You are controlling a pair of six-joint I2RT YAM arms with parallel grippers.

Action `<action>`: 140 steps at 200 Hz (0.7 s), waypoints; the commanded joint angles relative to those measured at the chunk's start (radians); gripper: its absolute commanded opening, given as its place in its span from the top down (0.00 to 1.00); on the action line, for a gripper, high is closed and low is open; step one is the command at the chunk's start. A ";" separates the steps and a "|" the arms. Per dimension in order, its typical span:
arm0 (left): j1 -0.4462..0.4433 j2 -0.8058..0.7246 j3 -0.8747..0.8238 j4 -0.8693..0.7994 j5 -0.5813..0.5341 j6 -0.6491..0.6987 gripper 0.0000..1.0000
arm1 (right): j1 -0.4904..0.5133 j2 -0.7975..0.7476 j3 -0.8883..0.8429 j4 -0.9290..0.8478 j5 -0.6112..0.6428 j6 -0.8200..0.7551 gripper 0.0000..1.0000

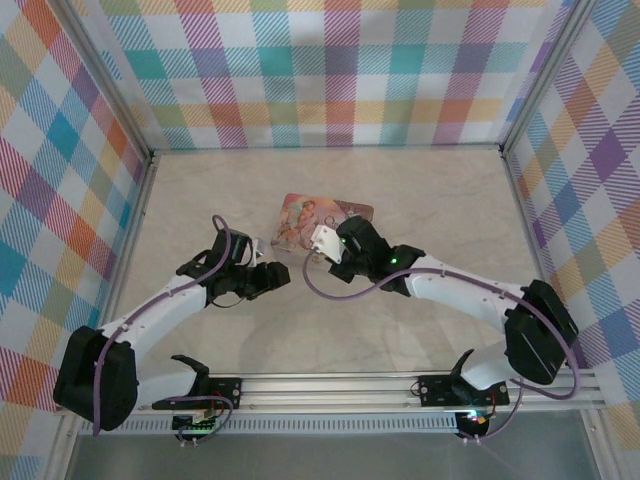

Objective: Unlock the padlock with the key

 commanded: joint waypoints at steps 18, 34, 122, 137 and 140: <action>0.003 0.042 0.021 0.066 0.074 -0.004 0.38 | -0.071 -0.115 -0.020 -0.125 0.040 0.236 1.00; -0.009 0.059 0.037 0.066 0.083 0.000 0.38 | -0.102 -0.151 -0.028 -0.174 0.039 0.289 1.00; -0.104 0.182 0.176 0.124 0.015 0.012 0.33 | -0.478 -0.183 -0.084 -0.331 0.022 0.576 1.00; -0.104 0.180 0.186 0.115 -0.022 0.014 0.33 | -0.524 -0.150 -0.079 -0.334 -0.005 0.585 1.00; -0.104 0.179 0.187 0.114 -0.031 0.014 0.33 | -0.529 -0.145 -0.078 -0.334 -0.008 0.585 1.00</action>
